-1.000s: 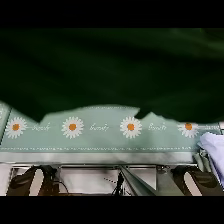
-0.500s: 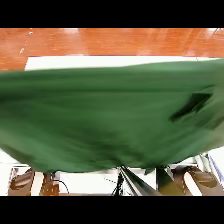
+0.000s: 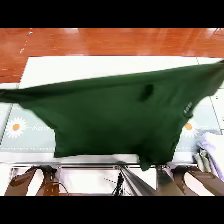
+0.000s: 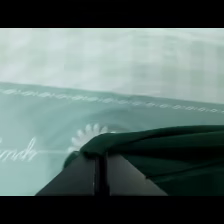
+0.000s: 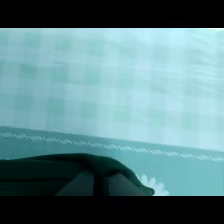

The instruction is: Fold the shirts.

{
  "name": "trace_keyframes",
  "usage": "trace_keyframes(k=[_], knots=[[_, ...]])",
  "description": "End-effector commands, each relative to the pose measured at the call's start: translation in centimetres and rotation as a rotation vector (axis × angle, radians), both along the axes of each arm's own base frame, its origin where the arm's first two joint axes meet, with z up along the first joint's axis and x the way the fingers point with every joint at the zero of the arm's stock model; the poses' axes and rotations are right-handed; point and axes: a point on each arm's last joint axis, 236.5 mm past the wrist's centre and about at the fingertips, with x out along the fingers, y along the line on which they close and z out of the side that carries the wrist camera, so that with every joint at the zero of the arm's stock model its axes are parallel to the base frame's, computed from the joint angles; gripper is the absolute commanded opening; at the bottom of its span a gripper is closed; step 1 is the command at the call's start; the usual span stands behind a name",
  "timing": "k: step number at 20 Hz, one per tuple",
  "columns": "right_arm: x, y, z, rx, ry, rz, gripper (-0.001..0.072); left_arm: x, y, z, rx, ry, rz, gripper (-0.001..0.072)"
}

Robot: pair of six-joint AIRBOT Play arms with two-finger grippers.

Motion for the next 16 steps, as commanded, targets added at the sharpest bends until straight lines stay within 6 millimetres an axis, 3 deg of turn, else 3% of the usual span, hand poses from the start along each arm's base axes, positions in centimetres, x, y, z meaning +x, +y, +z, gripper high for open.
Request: trace_keyframes(k=[1, 5, 9, 12, 16], knots=[[8.2, 2.8, -4.3, 0.150, 0.005, 0.057, 0.0041, 7.3, -2.0, -2.1, -0.169, -0.021, -0.073, 0.0020], [14.6, 3.4, -8.2, 0.232, -0.026, 0.031, 0.0041, 14.0, -4.2, -6.9, -0.302, 0.040, -0.094, 0.0020], [18.5, 2.8, -11.9, 0.254, -0.033, -0.007, 0.0041, 19.5, -5.9, -10.5, -0.290, -0.026, -0.139, 0.0020], [20.9, 2.2, -14.1, 0.257, -0.054, -0.038, 0.0041, 22.4, -5.4, -13.2, -0.286, -0.037, -0.077, 0.0020], [24.1, 1.1, -16.4, 0.253, -0.113, -0.085, 0.0041, 25.7, -3.2, -15.5, -0.262, -0.083, 0.024, 0.0020]])
